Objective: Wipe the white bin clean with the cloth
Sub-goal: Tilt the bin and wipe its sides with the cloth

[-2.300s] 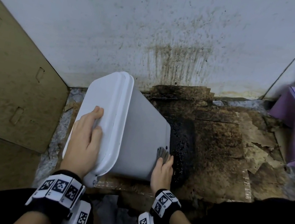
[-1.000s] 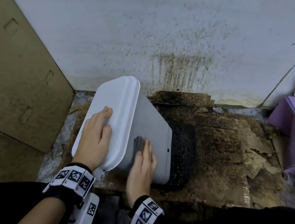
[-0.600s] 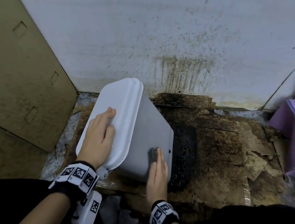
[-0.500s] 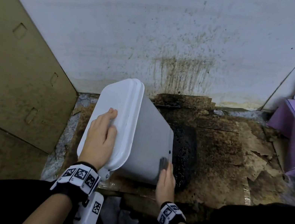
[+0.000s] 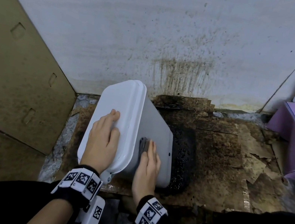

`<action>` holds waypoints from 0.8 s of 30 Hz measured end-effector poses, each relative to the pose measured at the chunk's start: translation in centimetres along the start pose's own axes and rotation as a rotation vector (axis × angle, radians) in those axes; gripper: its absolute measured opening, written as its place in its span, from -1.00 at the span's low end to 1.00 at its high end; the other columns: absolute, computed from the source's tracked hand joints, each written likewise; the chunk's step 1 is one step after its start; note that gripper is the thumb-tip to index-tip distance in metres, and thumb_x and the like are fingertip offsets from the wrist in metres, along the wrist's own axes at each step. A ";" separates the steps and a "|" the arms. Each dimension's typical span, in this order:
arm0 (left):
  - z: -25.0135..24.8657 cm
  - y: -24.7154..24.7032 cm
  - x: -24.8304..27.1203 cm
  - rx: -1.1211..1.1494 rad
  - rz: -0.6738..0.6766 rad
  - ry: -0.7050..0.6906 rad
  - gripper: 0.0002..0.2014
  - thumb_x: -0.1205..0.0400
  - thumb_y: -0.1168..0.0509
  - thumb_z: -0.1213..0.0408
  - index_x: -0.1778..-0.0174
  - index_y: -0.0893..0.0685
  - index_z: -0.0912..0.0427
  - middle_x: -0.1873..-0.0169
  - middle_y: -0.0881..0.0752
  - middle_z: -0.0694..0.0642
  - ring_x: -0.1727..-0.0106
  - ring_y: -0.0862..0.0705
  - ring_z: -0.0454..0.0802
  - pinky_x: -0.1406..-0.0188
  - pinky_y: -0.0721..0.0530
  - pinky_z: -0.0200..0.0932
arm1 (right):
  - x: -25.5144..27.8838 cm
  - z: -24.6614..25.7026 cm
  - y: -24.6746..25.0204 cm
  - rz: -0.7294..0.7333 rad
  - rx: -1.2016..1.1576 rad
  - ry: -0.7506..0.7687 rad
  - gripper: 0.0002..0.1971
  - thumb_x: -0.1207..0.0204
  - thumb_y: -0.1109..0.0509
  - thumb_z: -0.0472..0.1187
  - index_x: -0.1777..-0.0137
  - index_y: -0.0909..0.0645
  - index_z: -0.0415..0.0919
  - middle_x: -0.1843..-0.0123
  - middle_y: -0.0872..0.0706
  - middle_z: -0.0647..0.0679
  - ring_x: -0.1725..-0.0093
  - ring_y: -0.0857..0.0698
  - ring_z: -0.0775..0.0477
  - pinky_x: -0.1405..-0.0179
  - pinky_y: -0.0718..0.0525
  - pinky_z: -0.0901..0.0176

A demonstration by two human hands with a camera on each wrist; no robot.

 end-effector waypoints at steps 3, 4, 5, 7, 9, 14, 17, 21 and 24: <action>0.1 -0.1 -0.1 0.020 0.017 -0.006 -0.44 -0.69 0.06 0.02 -0.63 -0.43 0.01 -0.64 -0.41 -0.06 -0.63 -0.32 -0.12 -0.67 -0.23 -0.06 | -0.4 1.0 -0.2 0.038 0.041 0.058 -0.46 -0.73 0.04 0.04 -0.72 -0.13 0.16 -0.69 -0.12 0.36 -0.64 -0.05 0.31 -0.64 0.10 0.31; 0.1 -0.1 -0.1 0.024 0.019 -0.009 -0.42 -0.68 0.08 -0.01 -0.63 -0.43 0.00 -0.64 -0.40 -0.06 -0.63 -0.31 -0.15 -0.68 -0.23 -0.06 | -0.8 1.2 -0.2 0.059 0.053 0.075 -0.43 -0.70 0.07 0.07 -0.72 -0.11 0.17 -0.71 -0.10 0.33 -0.65 -0.04 0.30 -0.65 0.11 0.32; 0.2 -0.1 -0.1 0.024 0.017 -0.010 -0.42 -0.68 0.08 -0.02 -0.63 -0.43 -0.01 -0.64 -0.40 -0.07 -0.62 -0.30 -0.20 -0.68 -0.22 -0.06 | -1.4 1.5 -0.4 0.088 0.057 0.092 -0.43 -0.69 0.08 0.08 -0.72 -0.09 0.17 -0.73 -0.07 0.31 -0.67 -0.02 0.28 -0.66 0.11 0.31; 0.4 0.0 -0.2 0.019 0.013 -0.008 -0.44 -0.70 0.06 0.03 -0.64 -0.42 -0.01 -0.65 -0.39 -0.07 -0.59 -0.27 -0.28 -0.67 -0.20 -0.10 | -3.1 2.4 -0.7 0.154 0.067 0.113 -0.45 -0.75 0.08 0.04 -0.74 -0.04 0.12 -0.76 -0.03 0.24 -0.70 0.01 0.24 -0.71 0.12 0.21; 0.4 -0.1 -0.1 0.021 0.015 -0.001 -0.48 -0.73 0.02 0.10 -0.64 -0.42 0.01 -0.66 -0.39 -0.05 -0.59 -0.26 -0.30 -0.67 -0.18 -0.13 | -5.4 3.3 -0.9 0.224 0.093 0.118 -0.48 -0.82 0.06 -0.03 -0.76 0.01 0.06 -0.79 0.03 0.16 -0.73 0.05 0.17 -0.73 0.13 0.13; 0.5 0.0 -0.1 0.033 0.030 0.006 -0.50 -0.75 0.01 0.11 -0.65 -0.41 -0.03 -0.67 -0.37 -0.09 -0.65 -0.26 -0.24 -0.68 -0.20 -0.10 | -10.8 4.7 -1.3 0.340 0.130 0.110 -0.45 -0.83 0.05 -0.03 -0.77 0.09 0.01 -0.80 0.13 0.11 -0.76 0.11 0.08 -0.73 0.14 0.10; 0.3 -0.1 -0.1 0.039 0.023 -0.004 -0.52 -0.75 -0.01 0.13 -0.63 -0.43 -0.03 -0.66 -0.39 -0.09 -0.63 -0.26 -0.28 -0.65 -0.19 -0.15 | -13.2 4.4 -1.3 0.352 0.151 0.152 -0.44 -0.83 0.06 0.00 -0.77 0.12 0.03 -0.80 0.16 0.10 -0.76 0.13 0.09 -0.74 0.14 0.08; 0.5 -0.1 0.0 0.078 0.034 0.000 -0.53 -0.75 -0.03 0.12 -0.62 -0.44 -0.05 -0.64 -0.40 -0.11 -0.65 -0.26 -0.29 -0.64 -0.20 -0.15 | -15.5 2.0 -0.8 0.381 0.224 0.178 -0.42 -0.84 0.07 -0.03 -0.77 0.17 -0.10 -0.80 0.18 -0.02 -0.77 0.16 0.04 -0.74 0.17 0.11; 0.8 0.3 0.1 0.090 0.021 0.000 -0.53 -0.75 -0.03 0.07 -0.61 -0.44 -0.08 -0.64 -0.41 -0.13 -0.67 -0.26 -0.28 -0.66 -0.22 -0.11 | -16.8 -1.2 0.4 0.372 0.280 0.081 -0.42 -0.84 0.08 -0.06 -0.77 0.17 -0.16 -0.80 0.16 -0.09 -0.78 0.13 -0.04 -0.72 0.17 0.16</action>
Point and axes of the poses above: each hand's wrist, its own x-axis away from the middle knuckle, its own y-axis out of the back of the hand, z = x × y, the point moved 7 cm from there along -x, towards the middle knuckle
